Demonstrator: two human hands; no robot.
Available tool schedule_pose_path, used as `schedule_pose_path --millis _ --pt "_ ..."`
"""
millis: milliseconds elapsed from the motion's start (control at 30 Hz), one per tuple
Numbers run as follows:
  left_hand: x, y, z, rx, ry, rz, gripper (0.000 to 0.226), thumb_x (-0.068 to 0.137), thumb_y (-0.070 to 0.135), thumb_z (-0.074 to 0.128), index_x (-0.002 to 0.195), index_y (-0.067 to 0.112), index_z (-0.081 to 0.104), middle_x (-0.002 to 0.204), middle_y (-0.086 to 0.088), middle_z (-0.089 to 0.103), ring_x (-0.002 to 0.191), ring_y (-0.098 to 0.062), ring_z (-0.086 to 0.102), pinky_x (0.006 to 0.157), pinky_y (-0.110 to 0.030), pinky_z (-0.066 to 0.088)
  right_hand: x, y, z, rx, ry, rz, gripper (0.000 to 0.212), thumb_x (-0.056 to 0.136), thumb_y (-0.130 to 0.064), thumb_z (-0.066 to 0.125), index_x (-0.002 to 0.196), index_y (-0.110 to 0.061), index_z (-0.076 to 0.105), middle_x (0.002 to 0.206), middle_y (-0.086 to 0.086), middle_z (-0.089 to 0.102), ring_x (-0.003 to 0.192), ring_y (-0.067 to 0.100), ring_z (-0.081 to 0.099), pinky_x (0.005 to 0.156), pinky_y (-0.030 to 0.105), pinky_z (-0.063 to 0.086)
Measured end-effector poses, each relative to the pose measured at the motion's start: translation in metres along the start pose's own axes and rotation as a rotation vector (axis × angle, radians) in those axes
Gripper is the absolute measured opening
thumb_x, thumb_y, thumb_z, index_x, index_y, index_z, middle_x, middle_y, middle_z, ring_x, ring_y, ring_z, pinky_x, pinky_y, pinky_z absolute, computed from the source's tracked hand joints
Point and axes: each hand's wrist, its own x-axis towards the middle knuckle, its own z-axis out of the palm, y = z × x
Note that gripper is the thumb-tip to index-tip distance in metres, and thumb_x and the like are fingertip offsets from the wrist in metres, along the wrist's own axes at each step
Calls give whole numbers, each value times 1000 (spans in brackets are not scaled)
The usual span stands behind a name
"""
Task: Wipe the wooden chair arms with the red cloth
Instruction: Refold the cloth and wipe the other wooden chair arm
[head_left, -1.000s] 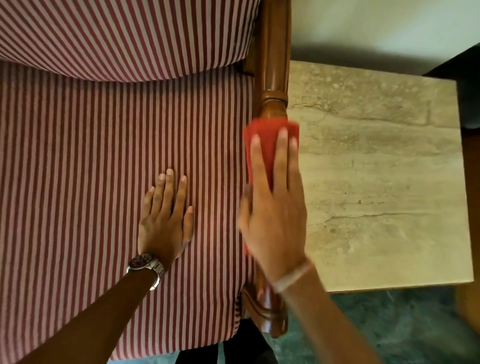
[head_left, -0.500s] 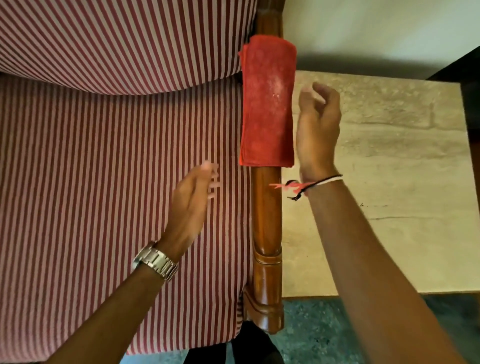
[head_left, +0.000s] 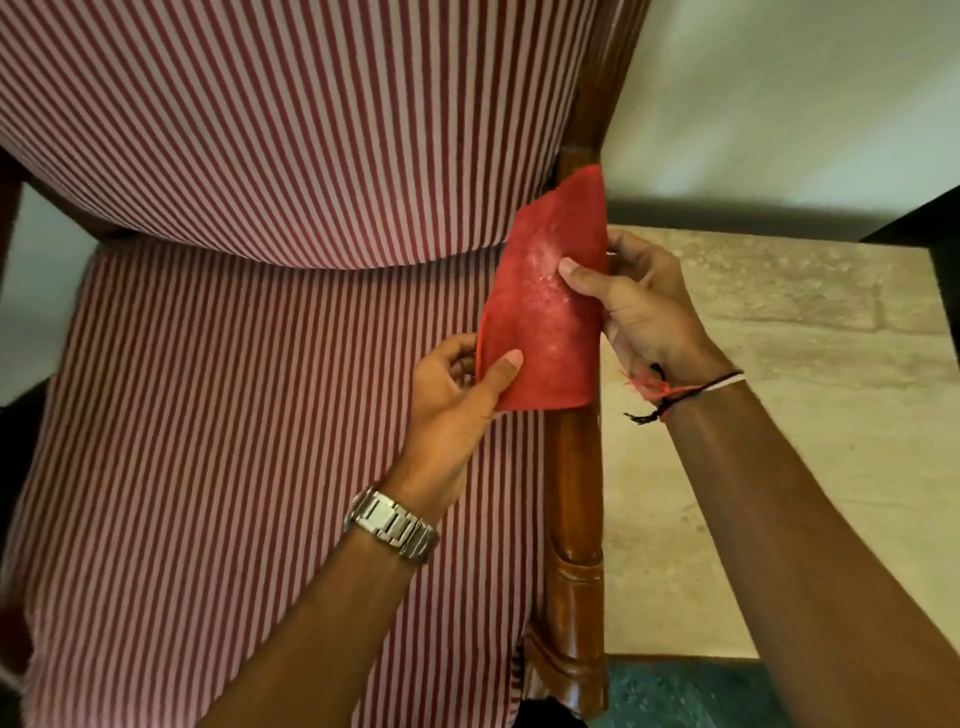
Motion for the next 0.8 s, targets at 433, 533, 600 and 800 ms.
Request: schedule_pose_path --millis 433,533,600,800 --pt "-66 94 -254 74 288 297 28 88 10 73 113 19 64 109 0 74 103 -15 72 87 -42 62 -93 -43 281 447 -245 165 26 91 8 44 89 -14 57 82 5 63 72 18 62 70 32 54" --pt "-80 112 -309 119 434 341 33 86 29 72 118 29 63 116 6 72 105 -8 71 89 -35 60 -112 -38 352 537 -311 209 18 97 -2 47 91 -15 58 85 6 65 77 20 63 77 36 53" --pt "-86 122 -358 126 533 363 29 87 40 71 115 36 65 112 11 73 101 -4 72 84 -30 60 -124 -31 407 536 -342 190 20 98 -2 50 88 -16 61 84 4 67 74 17 64 75 34 54" --pt "-72 104 -447 396 784 274 22 91 44 66 109 31 66 97 17 68 90 -4 69 79 -28 58 -136 29 495 187 -216 151 14 97 -2 63 97 -12 73 99 13 76 95 26 73 101 50 58"
